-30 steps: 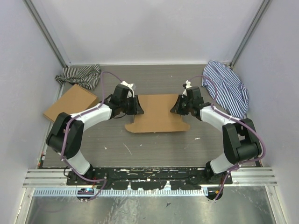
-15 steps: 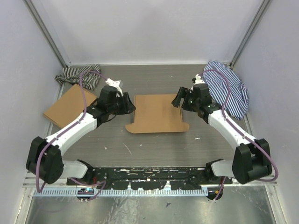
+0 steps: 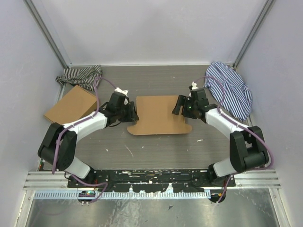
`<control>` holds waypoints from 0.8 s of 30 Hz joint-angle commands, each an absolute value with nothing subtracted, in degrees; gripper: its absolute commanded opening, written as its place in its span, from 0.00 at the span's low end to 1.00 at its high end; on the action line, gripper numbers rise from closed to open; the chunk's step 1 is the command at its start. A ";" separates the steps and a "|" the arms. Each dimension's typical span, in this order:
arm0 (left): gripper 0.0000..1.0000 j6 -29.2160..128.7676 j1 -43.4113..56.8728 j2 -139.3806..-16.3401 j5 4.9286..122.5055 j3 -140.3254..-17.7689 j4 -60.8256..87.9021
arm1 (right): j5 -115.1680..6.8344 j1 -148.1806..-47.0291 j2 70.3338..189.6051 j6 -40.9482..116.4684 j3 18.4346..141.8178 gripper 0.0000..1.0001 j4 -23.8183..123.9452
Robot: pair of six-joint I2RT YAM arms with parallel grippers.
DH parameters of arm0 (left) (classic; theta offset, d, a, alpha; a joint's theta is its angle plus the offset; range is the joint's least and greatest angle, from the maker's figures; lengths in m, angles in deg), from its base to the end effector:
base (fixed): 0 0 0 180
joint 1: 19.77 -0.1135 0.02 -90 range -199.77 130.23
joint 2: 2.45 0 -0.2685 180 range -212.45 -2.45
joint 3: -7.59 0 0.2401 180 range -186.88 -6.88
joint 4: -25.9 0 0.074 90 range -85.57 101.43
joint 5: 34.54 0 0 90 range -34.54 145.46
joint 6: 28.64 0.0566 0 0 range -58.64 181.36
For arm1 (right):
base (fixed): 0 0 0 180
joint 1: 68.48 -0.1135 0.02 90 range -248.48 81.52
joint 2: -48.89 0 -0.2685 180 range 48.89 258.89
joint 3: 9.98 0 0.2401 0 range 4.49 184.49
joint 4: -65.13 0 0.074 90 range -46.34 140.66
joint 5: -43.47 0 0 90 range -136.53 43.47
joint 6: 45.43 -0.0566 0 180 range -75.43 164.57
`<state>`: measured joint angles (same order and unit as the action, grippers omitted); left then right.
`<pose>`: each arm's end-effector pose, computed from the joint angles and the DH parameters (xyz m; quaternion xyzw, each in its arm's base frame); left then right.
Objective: Fold the paper box
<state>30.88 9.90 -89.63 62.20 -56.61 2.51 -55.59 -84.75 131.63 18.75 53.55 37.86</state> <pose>0.2727 -0.1630 0.1937 0.0153 0.9269 -0.2331 0.2937 0.2876 0.0932 0.2067 0.0479 0.9251 0.2012 0.3186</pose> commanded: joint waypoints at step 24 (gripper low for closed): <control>0.57 35.09 6.26 -97.52 57.16 -69.14 -2.09 | -52.60 -88.22 137.29 18.78 64.13 0.81 38.12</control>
